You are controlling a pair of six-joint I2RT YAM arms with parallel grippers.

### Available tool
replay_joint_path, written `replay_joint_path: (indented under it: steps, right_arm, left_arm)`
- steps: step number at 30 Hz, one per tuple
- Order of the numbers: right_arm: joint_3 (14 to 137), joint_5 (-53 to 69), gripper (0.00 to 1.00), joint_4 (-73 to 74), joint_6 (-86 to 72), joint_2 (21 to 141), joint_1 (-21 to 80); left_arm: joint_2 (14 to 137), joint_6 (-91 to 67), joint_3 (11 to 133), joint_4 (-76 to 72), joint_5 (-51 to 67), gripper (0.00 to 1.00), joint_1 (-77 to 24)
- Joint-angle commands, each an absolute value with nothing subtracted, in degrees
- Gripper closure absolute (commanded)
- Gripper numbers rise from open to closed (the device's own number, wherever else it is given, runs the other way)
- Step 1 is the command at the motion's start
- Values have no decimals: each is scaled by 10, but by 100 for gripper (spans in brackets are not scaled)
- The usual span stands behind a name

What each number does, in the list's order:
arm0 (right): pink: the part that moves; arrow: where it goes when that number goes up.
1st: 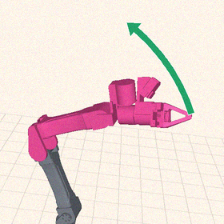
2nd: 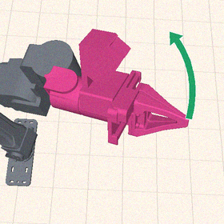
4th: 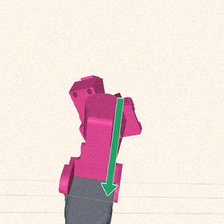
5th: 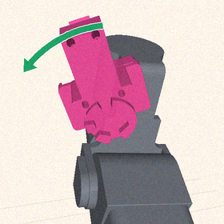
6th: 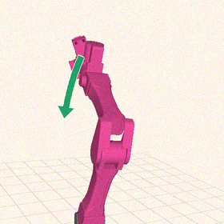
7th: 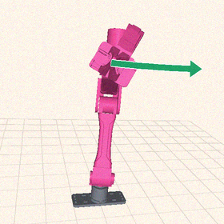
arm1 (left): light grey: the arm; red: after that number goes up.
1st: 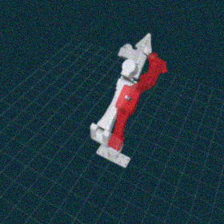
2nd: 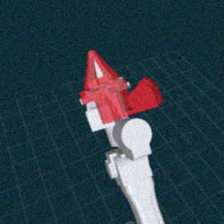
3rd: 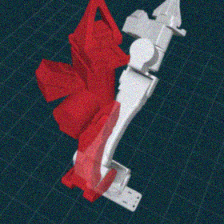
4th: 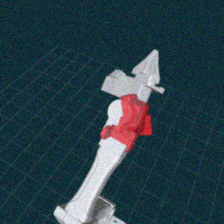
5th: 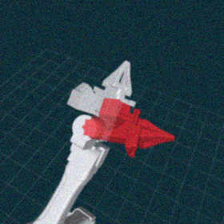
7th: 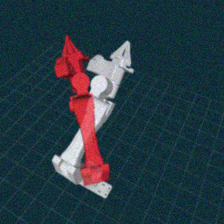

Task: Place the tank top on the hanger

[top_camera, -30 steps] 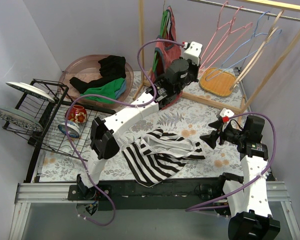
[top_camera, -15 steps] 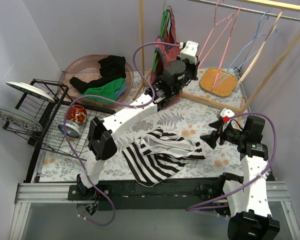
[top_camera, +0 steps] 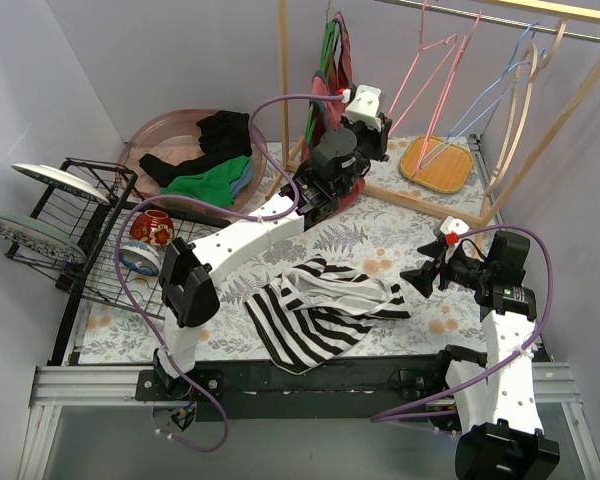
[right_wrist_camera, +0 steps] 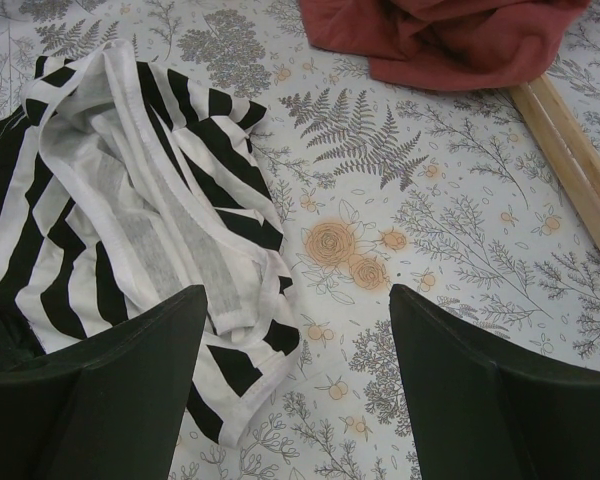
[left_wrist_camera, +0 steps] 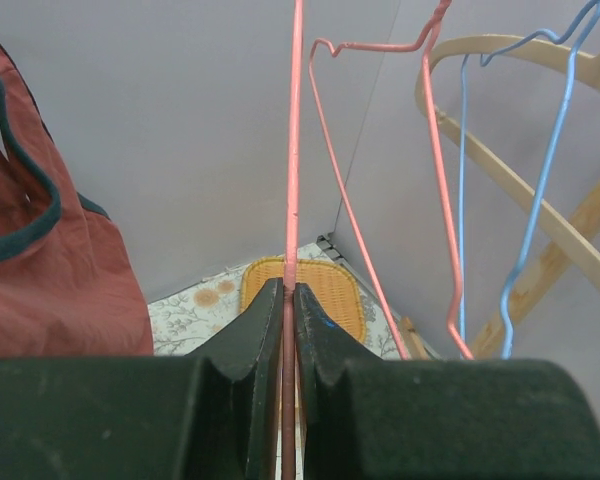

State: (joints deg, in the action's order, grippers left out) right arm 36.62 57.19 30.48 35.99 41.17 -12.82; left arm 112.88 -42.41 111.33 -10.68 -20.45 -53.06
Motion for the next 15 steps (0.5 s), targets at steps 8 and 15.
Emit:
replay_joint_path:
  steps: [8,15]
  right_arm:
    - [369,585,18,310,364,408,-133]
    - [368,586,18,311,365,408,-133]
  left_arm:
    - [1070,-413,1072,-197,-208,100,-532]
    - [1056,-403,1016,-267,-206,100,-531]
